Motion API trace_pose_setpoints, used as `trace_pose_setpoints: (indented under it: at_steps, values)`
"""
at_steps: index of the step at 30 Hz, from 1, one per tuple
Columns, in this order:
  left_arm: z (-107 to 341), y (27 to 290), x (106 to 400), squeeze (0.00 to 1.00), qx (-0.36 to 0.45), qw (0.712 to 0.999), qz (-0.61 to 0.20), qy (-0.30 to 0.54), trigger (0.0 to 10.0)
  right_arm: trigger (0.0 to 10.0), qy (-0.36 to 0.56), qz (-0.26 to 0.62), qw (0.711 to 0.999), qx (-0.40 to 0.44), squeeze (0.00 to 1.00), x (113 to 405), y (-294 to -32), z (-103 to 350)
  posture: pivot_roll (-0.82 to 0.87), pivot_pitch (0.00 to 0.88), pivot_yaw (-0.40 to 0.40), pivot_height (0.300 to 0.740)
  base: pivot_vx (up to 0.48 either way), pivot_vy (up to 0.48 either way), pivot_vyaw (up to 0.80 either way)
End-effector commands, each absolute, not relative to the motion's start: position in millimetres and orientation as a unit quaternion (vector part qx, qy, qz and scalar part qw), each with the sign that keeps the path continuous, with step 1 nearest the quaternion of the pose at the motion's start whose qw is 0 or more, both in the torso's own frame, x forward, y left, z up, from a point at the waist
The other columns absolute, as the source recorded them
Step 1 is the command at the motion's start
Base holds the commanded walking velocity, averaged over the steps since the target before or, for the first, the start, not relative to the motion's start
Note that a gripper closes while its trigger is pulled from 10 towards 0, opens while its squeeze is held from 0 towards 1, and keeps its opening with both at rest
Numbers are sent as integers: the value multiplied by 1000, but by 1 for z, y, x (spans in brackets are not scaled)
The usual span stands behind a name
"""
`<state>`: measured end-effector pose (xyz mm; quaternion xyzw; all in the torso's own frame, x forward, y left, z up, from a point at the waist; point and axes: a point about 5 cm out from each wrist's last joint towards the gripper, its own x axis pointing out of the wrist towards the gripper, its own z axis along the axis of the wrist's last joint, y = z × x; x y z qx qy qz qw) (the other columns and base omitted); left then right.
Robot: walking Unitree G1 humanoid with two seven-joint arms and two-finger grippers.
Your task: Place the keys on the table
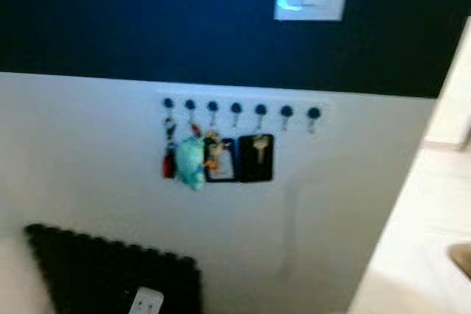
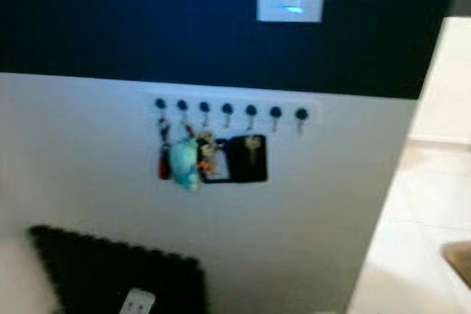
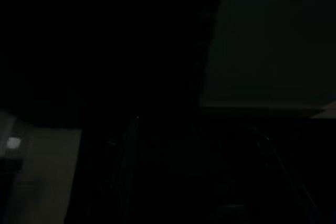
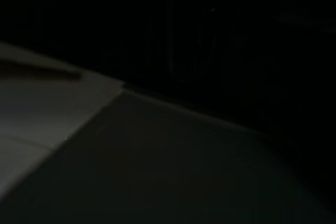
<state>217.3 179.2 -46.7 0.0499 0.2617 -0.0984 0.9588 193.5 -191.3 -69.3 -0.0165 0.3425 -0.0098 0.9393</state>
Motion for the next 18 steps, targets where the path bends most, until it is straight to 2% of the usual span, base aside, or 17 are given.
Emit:
trace_pose_setpoints:
  at_steps: [1,13,18]
  values:
    - [-47,182,217,0,54,958,-95,265,10000,10000,346,-6,938,-14,0,193,-188,-70,70,29,-7,740,0,0,800]
    - [-48,181,215,0,62,955,-110,268,10000,10000,349,-19,937,6,0,193,-191,-71,65,23,-10,740,0,0,0]
    - [-48,179,216,0,72,953,-117,270,10000,10000,348,-21,937,7,0,193,-191,-70,59,13,-6,740,0,-480,0]
